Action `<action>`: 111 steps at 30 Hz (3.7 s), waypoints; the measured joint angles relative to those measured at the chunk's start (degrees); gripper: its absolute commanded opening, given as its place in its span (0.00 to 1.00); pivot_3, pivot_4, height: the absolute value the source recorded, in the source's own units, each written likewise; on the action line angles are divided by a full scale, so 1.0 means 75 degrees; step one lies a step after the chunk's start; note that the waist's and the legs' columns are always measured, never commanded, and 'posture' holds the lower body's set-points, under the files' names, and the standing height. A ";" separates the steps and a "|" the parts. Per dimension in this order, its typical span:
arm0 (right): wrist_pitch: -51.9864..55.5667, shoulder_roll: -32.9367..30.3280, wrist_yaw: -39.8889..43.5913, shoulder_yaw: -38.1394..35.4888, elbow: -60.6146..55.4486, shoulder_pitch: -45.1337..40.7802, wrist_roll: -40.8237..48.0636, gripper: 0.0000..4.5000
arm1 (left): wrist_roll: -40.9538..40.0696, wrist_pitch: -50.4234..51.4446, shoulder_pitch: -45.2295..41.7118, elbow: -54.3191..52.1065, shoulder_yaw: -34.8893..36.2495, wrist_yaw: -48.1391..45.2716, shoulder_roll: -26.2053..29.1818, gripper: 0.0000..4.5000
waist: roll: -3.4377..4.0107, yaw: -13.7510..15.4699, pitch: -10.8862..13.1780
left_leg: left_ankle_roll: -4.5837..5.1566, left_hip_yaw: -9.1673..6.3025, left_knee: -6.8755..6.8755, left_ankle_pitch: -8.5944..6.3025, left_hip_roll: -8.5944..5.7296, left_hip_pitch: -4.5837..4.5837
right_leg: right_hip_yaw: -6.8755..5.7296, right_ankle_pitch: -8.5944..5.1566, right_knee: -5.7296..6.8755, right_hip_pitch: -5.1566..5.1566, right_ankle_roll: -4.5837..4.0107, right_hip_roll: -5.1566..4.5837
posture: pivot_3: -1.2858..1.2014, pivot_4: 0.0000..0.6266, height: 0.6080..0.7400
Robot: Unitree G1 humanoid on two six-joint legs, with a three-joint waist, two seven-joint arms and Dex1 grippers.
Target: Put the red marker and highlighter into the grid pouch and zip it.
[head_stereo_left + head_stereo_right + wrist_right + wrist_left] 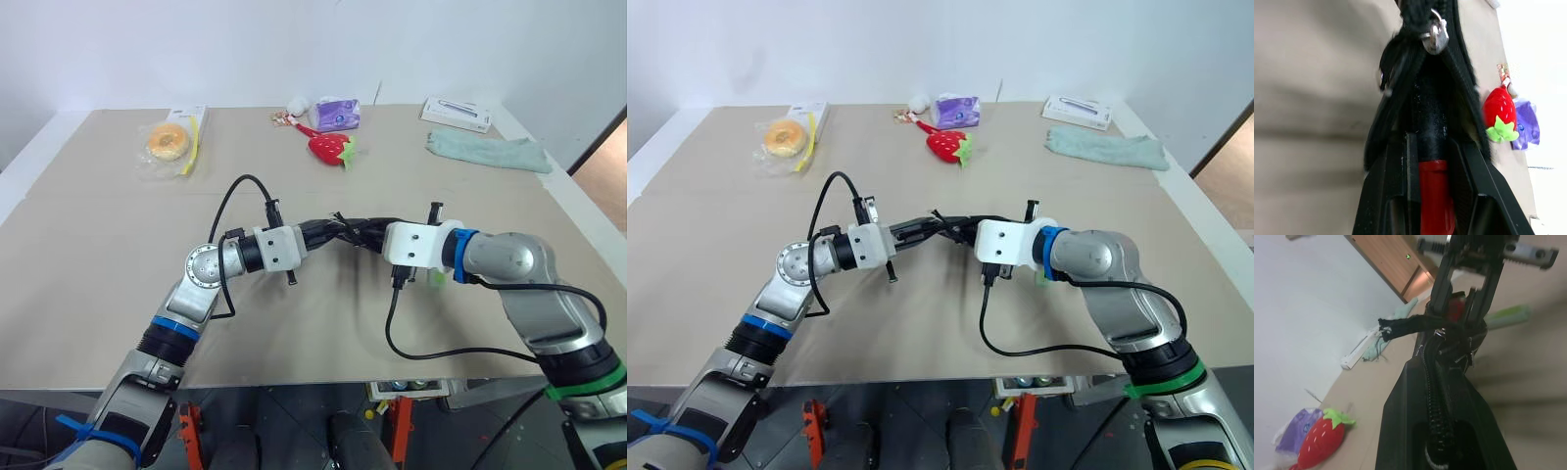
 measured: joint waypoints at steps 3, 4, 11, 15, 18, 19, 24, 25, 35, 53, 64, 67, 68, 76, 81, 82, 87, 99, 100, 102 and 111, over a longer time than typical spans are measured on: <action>-0.0125 0.0162 -0.0060 0.0054 0.0160 0.0001 -0.0039 0.11 | -0.0024 0.0092 0.0018 -0.0097 -0.0019 -0.0037 -0.0053 0.00 | 0.0000 0.0001 0.0000 | -0.0001 0.0000 0.0002 0.0000 -0.0001 0.0000 | 0.0001 0.0001 0.0000 0.0001 0.0000 -0.0001 | 0.52 0.24 1.00; -0.0146 0.0167 -0.0065 0.0061 0.0167 0.0001 -0.0062 0.11 | -0.0034 0.0114 0.0022 -0.0100 -0.0019 -0.0037 -0.0063 0.00 | 0.0000 0.0001 0.0000 | -0.0001 0.0000 0.0002 0.0000 -0.0002 -0.0001 | 0.0001 0.0001 0.0000 0.0001 -0.0001 -0.0002 | 0.52 0.24 1.00; -0.0137 0.0084 0.0152 0.0046 0.0043 0.0035 0.0026 0.55 | -0.0068 0.0269 0.0119 -0.0222 -0.0020 -0.0039 -0.0129 0.00 | 0.0000 -0.0001 0.0000 | 0.0000 0.0000 0.0002 0.0000 -0.0001 0.0000 | 0.0001 0.0003 0.0001 0.0001 -0.0004 -0.0001 | 0.52 0.24 1.00; 0.0193 -0.0079 0.0485 -0.0052 -0.0425 0.0055 0.0349 0.97 | 0.0046 0.0269 0.0148 -0.0218 -0.0059 -0.0014 -0.0107 0.00 | 0.0000 0.0002 0.0000 | 0.0000 -0.0001 0.0003 0.0000 -0.0002 0.0000 | 0.0001 0.0003 0.0001 0.0003 -0.0003 -0.0002 | 0.52 0.24 1.00; 0.0726 -0.0567 0.0949 -0.0388 -0.0893 0.0112 0.0796 0.99 | 0.0208 0.0260 0.0148 -0.0139 -0.0075 0.0111 -0.0028 0.00 | 0.0001 0.0014 0.0000 | 0.0000 -0.0001 0.0005 0.0000 -0.0004 -0.0001 | 0.0001 0.0002 0.0001 0.0004 -0.0002 -0.0004 | 0.52 0.24 1.00; 0.0984 -0.0817 0.1161 -0.0648 -0.1084 0.0163 0.1031 0.99 | 0.0244 0.0257 0.0145 -0.0079 -0.0070 0.0127 0.0029 0.00 | 0.0001 0.0020 0.0000 | 0.0000 -0.0002 0.0006 0.0000 -0.0004 -0.0001 | 0.0000 0.0002 0.0000 0.0006 -0.0002 -0.0003 | 0.52 0.24 1.00; 0.2097 -0.1257 0.1668 -0.1878 -0.1519 0.0441 0.2290 0.99 | 0.0300 0.0250 0.0139 0.0044 -0.0003 0.0280 0.0083 0.00 | 0.0000 0.0040 0.0000 | 0.0001 -0.0001 0.0006 -0.0001 -0.0001 0.0007 | 0.0000 -0.0001 0.0000 0.0011 0.0004 -0.0001 | 0.52 0.24 1.00; 0.2478 -0.1258 0.1709 -0.2132 -0.1611 0.0476 0.2630 0.99 | 0.0300 0.0238 0.0139 0.0049 -0.0001 0.0286 0.0085 0.00 | 0.0000 0.0044 0.0000 | 0.0001 -0.0002 0.0006 0.0000 -0.0001 0.0007 | -0.0001 0.0000 0.0001 0.0012 0.0003 -0.0001 | 0.52 0.24 1.00; 0.5859 -0.0909 -0.0180 -0.3129 -0.1187 0.0601 0.3109 0.99 | 0.0331 0.0281 0.0136 0.0231 0.0086 0.0552 0.0130 0.00 | 0.0002 0.0072 -0.0002 | 0.0001 0.0001 0.0012 0.0002 0.0004 0.0014 | 0.0003 0.0010 0.0003 0.0016 0.0001 0.0007 | 0.52 0.24 1.00; 0.9679 0.1593 -0.4037 -0.2775 -0.2100 0.1218 0.2606 0.99 | 0.0298 0.0462 0.0126 0.0247 0.0179 0.0703 0.0274 0.00 | 0.0010 0.0165 -0.0007 | 0.0006 -0.0004 0.0008 0.0005 0.0002 0.0005 | -0.0003 0.0007 0.0003 0.0010 0.0006 0.0006 | 0.52 0.24 1.00; 0.8854 0.1716 -0.4221 -0.2744 -0.1494 0.1346 0.2587 0.22 | 0.0287 0.0461 0.0123 0.0235 0.0178 0.0637 0.0266 0.00 | 0.0009 0.0171 -0.0009 | 0.0006 -0.0004 0.0011 0.0008 0.0000 0.0009 | -0.0002 0.0010 0.0002 0.0018 0.0011 0.0005 | 0.52 0.24 1.00; 0.8246 0.1453 -0.3995 -0.2822 -0.1303 0.1360 0.2636 0.22 | 0.0284 0.0459 0.0124 0.0235 0.0179 0.0636 0.0264 0.00 | 0.0011 0.0172 -0.0007 | 0.0006 -0.0004 0.0010 0.0007 0.0000 0.0003 | -0.0001 0.0009 0.0001 0.0012 0.0012 0.0005 | 0.52 0.24 1.00; 0.7595 0.1192 -0.3704 -0.2848 -0.1286 0.1379 0.2684 0.22 | 0.0284 0.0457 0.0120 0.0235 0.0177 0.0633 0.0253 0.00 | 0.0013 0.0170 -0.0006 | 0.0006 -0.0003 0.0007 0.0007 -0.0001 0.0002 | 0.0001 0.0008 0.0000 0.0010 0.0013 0.0004 | 0.52 0.24 1.00; 0.2419 -0.1143 -0.0384 -0.3212 -0.1642 0.1456 0.3335 0.22 | 0.0287 0.0306 0.0116 0.0239 0.0150 0.0557 0.0250 0.00 | 0.0016 0.0163 0.0001 | 0.0012 -0.0003 0.0001 0.0004 0.0004 0.0005 | -0.0005 -0.0001 -0.0008 0.0015 0.0021 0.0007 | 0.52 0.24 1.00; 0.0666 -0.2336 0.0657 -0.2529 -0.1002 0.0916 0.2625 0.22 | 0.0294 0.0218 0.0106 0.0250 0.0138 0.0490 0.0267 0.00 | 0.0017 0.0160 0.0002 | 0.0008 0.0009 0.0008 0.0006 0.0000 0.0010 | 0.0004 0.0008 -0.0011 0.0015 0.0021 0.0000 | 0.52 0.24 1.00; 0.0354 -0.2431 0.0837 -0.2277 -0.0916 0.0695 0.2454 0.22 | 0.0296 0.0216 0.0102 0.0254 0.0137 0.0474 0.0267 0.00 | 0.0016 0.0156 0.0002 | 0.0008 0.0009 0.0008 0.0006 0.0004 0.0014 | 0.0003 0.0008 -0.0011 0.0016 0.0019 0.0004 | 0.52 0.24 1.00; -0.0287 -0.2451 0.1271 -0.1367 -0.0643 0.0106 0.1963 0.22 | 0.0303 0.0209 0.0085 0.0253 0.0122 0.0460 0.0248 0.00 | 0.0017 0.0162 0.0002 | 0.0007 0.0008 0.0004 0.0006 0.0006 0.0007 | 0.0003 0.0008 -0.0011 0.0011 0.0017 0.0005 | 0.52 0.24 1.00; -0.1473 -0.1878 0.1649 -0.0055 0.0660 -0.1242 0.0564 0.22 | 0.0298 0.0221 0.0103 0.0195 0.0074 0.0430 0.0216 0.00 | 0.0021 0.0162 0.0004 | 0.0008 0.0007 0.0002 0.0006 0.0004 0.0005 | 0.0001 0.0008 -0.0015 0.0007 0.0011 0.0002 | 0.52 0.24 1.00; -0.1448 -0.1710 0.1677 0.0061 0.0657 -0.1356 0.0516 0.22 | 0.0299 0.0223 0.0103 0.0191 0.0070 0.0429 0.0207 0.00 | 0.0020 0.0161 0.0004 | 0.0008 0.0007 0.0002 0.0006 0.0005 0.0005 | 0.0001 0.0008 -0.0015 0.0007 0.0011 0.0002 | 0.52 0.24 1.00; -0.1356 -0.1512 0.1724 0.0162 0.0650 -0.1444 0.0425 0.22 | 0.0298 0.0224 0.0103 0.0190 0.0069 0.0428 0.0194 0.00 | 0.0021 0.0172 0.0004 | 0.0008 0.0006 0.0002 0.0006 0.0004 0.0003 | 0.0001 0.0008 -0.0015 0.0007 0.0010 0.0001 | 0.52 0.24 1.00; -0.0782 -0.1087 0.1789 0.0260 0.0475 -0.1433 0.0083 0.45 | 0.0299 0.0276 0.0120 0.0163 0.0069 0.0437 0.0090 0.00 | 0.0021 0.0179 0.0004 | 0.0008 0.0005 0.0002 0.0006 0.0000 0.0000 | 0.0000 0.0008 -0.0015 0.0007 0.0008 -0.0003 | 0.52 0.24 1.00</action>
